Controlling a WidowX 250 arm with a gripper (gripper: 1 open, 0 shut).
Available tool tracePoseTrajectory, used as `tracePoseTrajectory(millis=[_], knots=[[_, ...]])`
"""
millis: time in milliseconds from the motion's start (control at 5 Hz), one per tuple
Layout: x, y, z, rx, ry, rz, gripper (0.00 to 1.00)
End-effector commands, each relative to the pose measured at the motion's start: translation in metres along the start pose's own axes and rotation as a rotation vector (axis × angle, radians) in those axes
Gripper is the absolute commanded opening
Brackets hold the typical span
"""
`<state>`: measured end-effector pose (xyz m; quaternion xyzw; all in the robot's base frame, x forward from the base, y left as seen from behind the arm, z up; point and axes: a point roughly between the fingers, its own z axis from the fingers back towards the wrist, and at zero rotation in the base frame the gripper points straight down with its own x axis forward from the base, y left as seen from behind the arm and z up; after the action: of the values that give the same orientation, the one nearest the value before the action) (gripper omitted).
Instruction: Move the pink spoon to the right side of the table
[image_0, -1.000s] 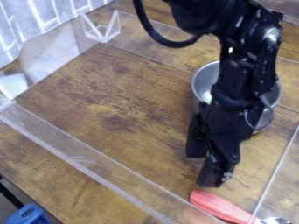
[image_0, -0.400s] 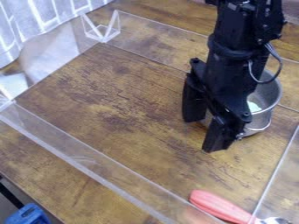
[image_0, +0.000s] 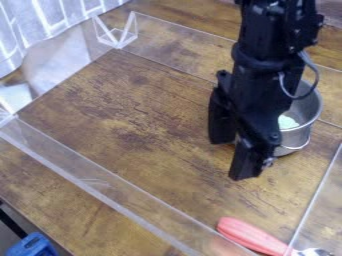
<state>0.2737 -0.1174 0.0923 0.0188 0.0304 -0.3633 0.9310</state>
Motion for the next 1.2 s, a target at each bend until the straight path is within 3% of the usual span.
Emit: tracePoseTrajectory(millis=[0,200,400,600,1000], knots=[[-0.013,0.014,0.016,0.027,-0.089,-0.022,1.00],[-0.015,0.023,0.012,0.033,-0.095,-0.040,1.00],[-0.015,0.028,0.000,0.037,-0.105,0.004,1.00],[-0.012,0.031,-0.014,0.042,-0.118,0.037,1.00],[0.001,0.035,-0.027,0.056,-0.122,0.055,1.00]])
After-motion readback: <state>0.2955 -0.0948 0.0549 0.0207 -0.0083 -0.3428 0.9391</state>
